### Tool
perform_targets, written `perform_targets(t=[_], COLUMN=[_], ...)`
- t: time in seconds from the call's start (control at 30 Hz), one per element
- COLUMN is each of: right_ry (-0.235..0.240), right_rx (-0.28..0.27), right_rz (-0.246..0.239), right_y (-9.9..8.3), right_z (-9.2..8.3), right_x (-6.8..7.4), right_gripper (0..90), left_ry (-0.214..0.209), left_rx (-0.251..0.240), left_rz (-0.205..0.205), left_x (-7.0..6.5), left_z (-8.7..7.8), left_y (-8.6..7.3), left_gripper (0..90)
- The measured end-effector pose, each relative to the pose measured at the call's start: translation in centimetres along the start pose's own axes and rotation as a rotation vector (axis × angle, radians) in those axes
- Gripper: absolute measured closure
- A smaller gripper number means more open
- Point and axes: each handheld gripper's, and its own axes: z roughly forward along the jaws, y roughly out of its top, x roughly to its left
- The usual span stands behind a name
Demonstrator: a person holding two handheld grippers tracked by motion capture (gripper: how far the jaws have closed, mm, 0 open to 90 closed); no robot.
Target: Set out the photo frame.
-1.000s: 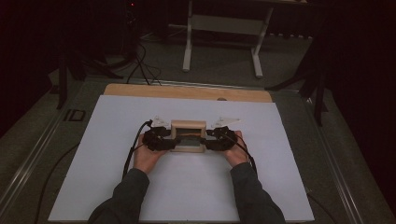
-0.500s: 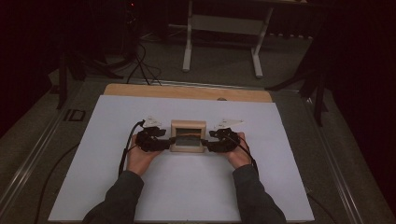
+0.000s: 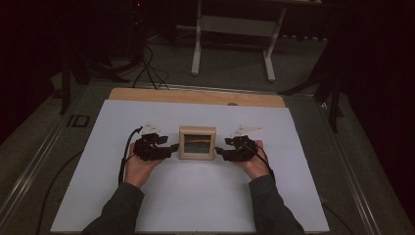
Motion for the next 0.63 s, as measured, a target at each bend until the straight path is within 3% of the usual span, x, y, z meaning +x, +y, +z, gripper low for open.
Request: perform_targets(t=[0.43,0.57,0.63], right_ry=[-0.024,-0.025,-0.033], right_rx=[0.001,0.003,0.001], right_rz=[0.017,0.022,0.026], right_y=[-1.1,-1.6,-2.2], right_z=[-1.7,-2.0,-2.5], right_x=[-0.3,-0.4,-0.5], right_gripper=[40.5,39.8,38.6], left_ry=[0.033,0.051,0.081], left_rx=[-0.007,-0.001,0.007], left_rz=[-0.012,-0.009,-0.009], left_x=[1.1,1.4,1.9], left_z=[-2.2,-2.4,-2.8], left_y=[-1.6,-2.2,-2.8], left_gripper=[39.7,39.6,39.6])
